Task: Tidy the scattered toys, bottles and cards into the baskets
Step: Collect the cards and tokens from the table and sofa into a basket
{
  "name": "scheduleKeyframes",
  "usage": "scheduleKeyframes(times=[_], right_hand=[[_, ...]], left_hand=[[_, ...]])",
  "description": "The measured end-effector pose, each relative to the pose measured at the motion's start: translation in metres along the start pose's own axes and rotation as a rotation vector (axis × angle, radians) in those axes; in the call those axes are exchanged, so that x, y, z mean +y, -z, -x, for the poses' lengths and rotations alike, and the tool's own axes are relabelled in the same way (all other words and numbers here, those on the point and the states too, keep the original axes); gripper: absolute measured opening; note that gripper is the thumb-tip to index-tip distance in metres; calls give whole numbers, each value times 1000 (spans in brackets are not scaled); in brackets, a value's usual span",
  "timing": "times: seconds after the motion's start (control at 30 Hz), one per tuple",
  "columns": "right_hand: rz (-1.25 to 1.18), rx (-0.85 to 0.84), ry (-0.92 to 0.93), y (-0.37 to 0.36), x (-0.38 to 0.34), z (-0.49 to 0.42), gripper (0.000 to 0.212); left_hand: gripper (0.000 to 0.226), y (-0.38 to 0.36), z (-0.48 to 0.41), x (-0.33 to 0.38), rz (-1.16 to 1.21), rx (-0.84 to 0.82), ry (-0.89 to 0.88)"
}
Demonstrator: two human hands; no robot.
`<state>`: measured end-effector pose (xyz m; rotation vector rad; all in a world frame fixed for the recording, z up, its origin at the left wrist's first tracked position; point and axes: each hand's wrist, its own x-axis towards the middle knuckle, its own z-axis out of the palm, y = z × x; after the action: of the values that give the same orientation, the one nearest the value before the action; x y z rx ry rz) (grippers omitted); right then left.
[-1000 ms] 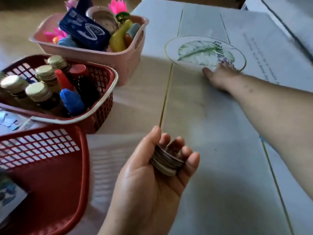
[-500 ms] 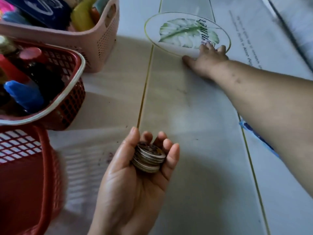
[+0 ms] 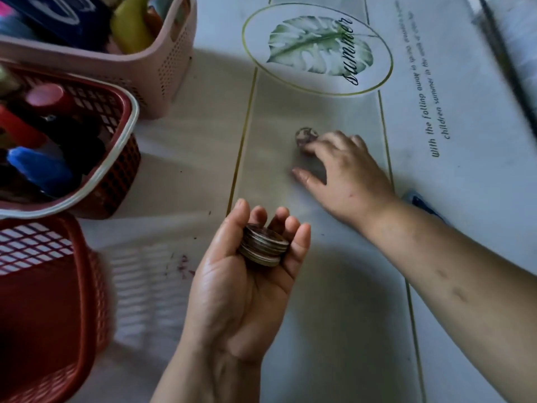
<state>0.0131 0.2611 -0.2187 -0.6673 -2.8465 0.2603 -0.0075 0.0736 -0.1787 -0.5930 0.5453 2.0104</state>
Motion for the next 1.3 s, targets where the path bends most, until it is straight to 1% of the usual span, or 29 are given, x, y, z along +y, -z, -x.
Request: scheduleKeyframes(times=[0.03, 0.1, 0.17, 0.23, 0.3, 0.37, 0.43, 0.47, 0.53, 0.63, 0.73, 0.83, 0.93, 0.97, 1.0, 1.07, 1.1, 1.17, 1.2, 1.27, 1.3], right_hand=[[-75, 9, -20, 3, -3, 6, 46], [-179, -7, -128, 8, -7, 6, 47], [-154, -64, -254, 10, -8, -9, 54], [-150, -166, -351, 9, -7, -26, 59], [-160, -265, -418, 8, -8, -40, 60], [-158, -291, -459, 9, -11, -38, 61], [-209, -273, -444, 14, -13, -25, 61], [-209, -277, -401, 11, -14, -17, 62], [-138, -331, -305, 12, -12, -10, 61], [-69, -434, -309, 14, -12, -16, 49], [-99, -409, -353, 20, -30, -2, 37], [-133, -359, -320, 26, -58, 47, 25], [-154, -374, -278, 32, -79, 93, 6], [-172, -379, -310, 34, -83, 100, 6], [-204, -401, -388, 40, -89, 103, 12], [-317, -472, -599, 44, -92, 104, 32], [-367, -508, -682, 44, -92, 104, 33], [-468, -541, -802, 53, -93, 106, 24], [-565, -512, -856, 64, -96, 109, 21], [-843, -417, -944, 102, -109, 116, 15], [-975, -394, -943, 124, -116, 120, 11]], left_hand=[[23, 1, 1, -2, -3, 8, 1], [22, 7, 5, -6, -8, 33, -2], [21, 14, 9, -9, -12, 39, -5], [19, 20, 16, -13, -28, 50, -2], [17, 26, 23, -17, -55, 47, -5], [16, 29, 32, -20, -88, 71, -23], [15, 29, 45, -23, -102, 93, -34], [15, 34, 51, -24, -97, 102, -29], [15, 27, 61, -26, -99, 101, -24], [15, 16, 67, -24, -91, 79, -21], [14, -1, 70, -14, -152, 86, -26], [15, -9, 83, -2, -169, 107, -3], [19, -12, 105, 9, -193, 154, 38], [19, -12, 110, 12, -201, 175, 46], [17, -15, 119, 18, -214, 199, 56], [13, -20, 127, 24, -229, 244, 72], [13, -22, 129, 26, -241, 263, 75], [12, -27, 134, 31, -273, 302, 77], [10, -28, 135, 32, -303, 325, 73], [8, -34, 139, 34, -364, 370, 79], [10, -36, 142, 35, -389, 387, 90]])
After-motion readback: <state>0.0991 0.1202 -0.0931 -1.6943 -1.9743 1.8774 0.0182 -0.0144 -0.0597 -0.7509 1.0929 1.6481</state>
